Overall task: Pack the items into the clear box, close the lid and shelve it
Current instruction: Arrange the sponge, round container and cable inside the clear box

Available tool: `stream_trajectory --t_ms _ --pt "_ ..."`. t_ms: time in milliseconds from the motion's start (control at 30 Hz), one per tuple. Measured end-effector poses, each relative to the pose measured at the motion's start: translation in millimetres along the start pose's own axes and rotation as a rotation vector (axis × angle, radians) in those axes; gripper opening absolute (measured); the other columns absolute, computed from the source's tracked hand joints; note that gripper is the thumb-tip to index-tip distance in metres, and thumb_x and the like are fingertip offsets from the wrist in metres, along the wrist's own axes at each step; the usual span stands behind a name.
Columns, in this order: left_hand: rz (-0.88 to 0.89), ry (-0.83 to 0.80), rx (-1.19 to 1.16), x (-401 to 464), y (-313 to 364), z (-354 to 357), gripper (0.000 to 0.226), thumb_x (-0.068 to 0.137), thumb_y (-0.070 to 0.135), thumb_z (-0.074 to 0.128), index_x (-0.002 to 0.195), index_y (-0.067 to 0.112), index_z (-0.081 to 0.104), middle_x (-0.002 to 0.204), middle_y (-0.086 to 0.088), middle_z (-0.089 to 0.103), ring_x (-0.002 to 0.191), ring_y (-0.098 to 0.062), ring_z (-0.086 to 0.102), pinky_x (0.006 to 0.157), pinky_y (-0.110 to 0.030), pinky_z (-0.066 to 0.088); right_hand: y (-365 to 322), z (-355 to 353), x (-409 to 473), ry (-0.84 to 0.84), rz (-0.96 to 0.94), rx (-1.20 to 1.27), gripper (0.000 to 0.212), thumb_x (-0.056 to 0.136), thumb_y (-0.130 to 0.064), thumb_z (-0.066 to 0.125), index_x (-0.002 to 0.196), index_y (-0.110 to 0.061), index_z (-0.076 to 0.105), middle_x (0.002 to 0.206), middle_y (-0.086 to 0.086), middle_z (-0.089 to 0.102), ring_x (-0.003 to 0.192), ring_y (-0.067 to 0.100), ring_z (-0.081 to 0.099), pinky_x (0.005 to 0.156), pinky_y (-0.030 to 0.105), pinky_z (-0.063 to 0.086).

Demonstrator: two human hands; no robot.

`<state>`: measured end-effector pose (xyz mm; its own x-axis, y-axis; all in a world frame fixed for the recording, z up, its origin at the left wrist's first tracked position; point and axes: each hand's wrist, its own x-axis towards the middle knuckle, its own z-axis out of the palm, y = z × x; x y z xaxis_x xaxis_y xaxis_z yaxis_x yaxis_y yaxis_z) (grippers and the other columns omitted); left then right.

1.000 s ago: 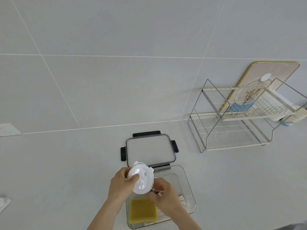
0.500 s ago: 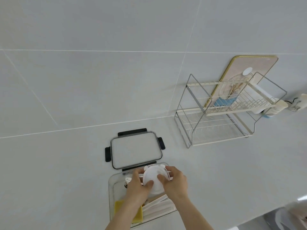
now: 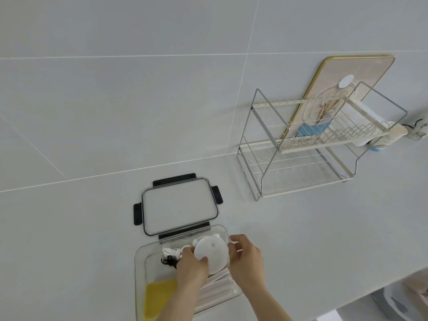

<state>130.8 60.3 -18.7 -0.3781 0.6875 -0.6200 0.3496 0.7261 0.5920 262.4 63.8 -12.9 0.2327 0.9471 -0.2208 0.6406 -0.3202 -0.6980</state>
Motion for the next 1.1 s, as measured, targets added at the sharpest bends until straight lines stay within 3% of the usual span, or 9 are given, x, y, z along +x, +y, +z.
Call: stream_trajectory --t_ms 100,233,367,467,633,800,933,1000,1100 --pt "0.089 0.08 0.14 -1 1 7 0.036 0.093 0.021 0.058 0.128 0.016 0.05 0.116 -0.008 0.068 0.106 -0.031 0.062 0.078 -0.036 0.048 5 5 -1 0.013 -0.031 -0.034 0.015 0.095 -0.029 0.053 0.105 -0.028 0.064 0.087 -0.008 0.071 0.078 0.015 0.066 0.068 0.034 0.053" --pt "0.199 0.166 0.36 -9 -2 10 0.034 0.095 0.033 0.051 0.127 0.022 0.047 0.116 0.0 0.065 0.102 -0.025 0.064 0.065 -0.033 0.042 9 8 -2 0.02 -0.079 -0.064 0.014 0.097 -0.032 0.05 0.103 -0.028 0.063 0.091 -0.009 0.068 0.077 0.015 0.063 0.065 0.033 0.049" --pt "0.254 0.185 0.485 -11 -7 10 0.041 0.096 0.038 0.05 0.132 0.021 0.043 0.128 0.0 0.055 0.098 -0.024 0.066 0.063 -0.031 0.04 14 9 -5 0.006 -0.09 -0.073 0.017 0.1 -0.036 0.046 0.101 -0.029 0.062 0.093 -0.009 0.066 0.075 0.016 0.062 0.065 0.034 0.05" --pt "0.229 0.175 0.417 -10 -8 12 0.048 0.094 0.033 0.059 0.128 0.013 0.032 0.124 -0.008 0.06 0.097 -0.029 0.068 0.061 -0.031 0.041 14 9 -6 0.003 -0.094 -0.078 0.019 0.1 -0.036 0.045 0.103 -0.028 0.062 0.097 -0.009 0.065 0.078 0.017 0.062 0.065 0.033 0.048" --pt "0.183 0.203 0.133 -12 -7 9 0.046 0.089 0.027 0.067 0.112 0.013 0.031 0.122 -0.014 0.064 0.1 -0.036 0.067 0.066 -0.034 0.044 13 6 -6 -0.001 -0.09 -0.084 0.019 0.1 -0.036 0.045 0.104 -0.028 0.062 0.096 -0.009 0.065 0.079 0.017 0.062 0.065 0.033 0.047" --pt "0.356 0.152 0.445 -23 -12 -6 0.039 0.095 0.039 0.052 0.123 0.015 0.038 0.115 -0.002 0.061 0.09 -0.023 0.068 0.059 -0.028 0.041 5 5 -10 0.085 -0.126 -0.086 0.016 0.098 -0.031 0.051 0.11 -0.026 0.061 0.103 -0.006 0.066 0.08 0.017 0.064 0.066 0.036 0.052" --pt "0.579 0.152 0.672 -32 -21 -24 0.024 0.093 0.036 0.053 0.111 0.02 0.05 0.102 0.003 0.063 0.083 -0.02 0.065 0.056 -0.028 0.042 -6 0 -13 0.179 -0.408 -0.225 0.026 0.088 -0.01 0.065 0.112 -0.019 0.061 0.105 -0.003 0.061 0.09 0.02 0.059 0.06 0.032 0.051" --pt "0.742 0.106 0.75 -35 -31 -27 0.015 0.09 0.033 0.055 0.099 0.021 0.054 0.091 0.003 0.065 0.086 -0.021 0.063 0.066 -0.032 0.047 -10 0 -14 0.129 -0.577 -0.314 0.036 0.078 0.002 0.066 0.108 -0.018 0.063 0.101 -0.003 0.062 0.092 0.02 0.057 0.067 0.031 0.052" --pt "0.761 -0.04 0.926 -39 -39 -27 0.028 0.095 0.035 0.037 0.111 0.022 0.056 0.11 0.0 0.064 0.11 -0.024 0.052 0.096 -0.036 0.038 -9 4 -16 0.014 -0.717 -0.456 0.049 0.06 0.008 0.061 0.101 -0.019 0.068 0.095 -0.004 0.067 0.093 0.021 0.06 0.079 0.03 0.049"
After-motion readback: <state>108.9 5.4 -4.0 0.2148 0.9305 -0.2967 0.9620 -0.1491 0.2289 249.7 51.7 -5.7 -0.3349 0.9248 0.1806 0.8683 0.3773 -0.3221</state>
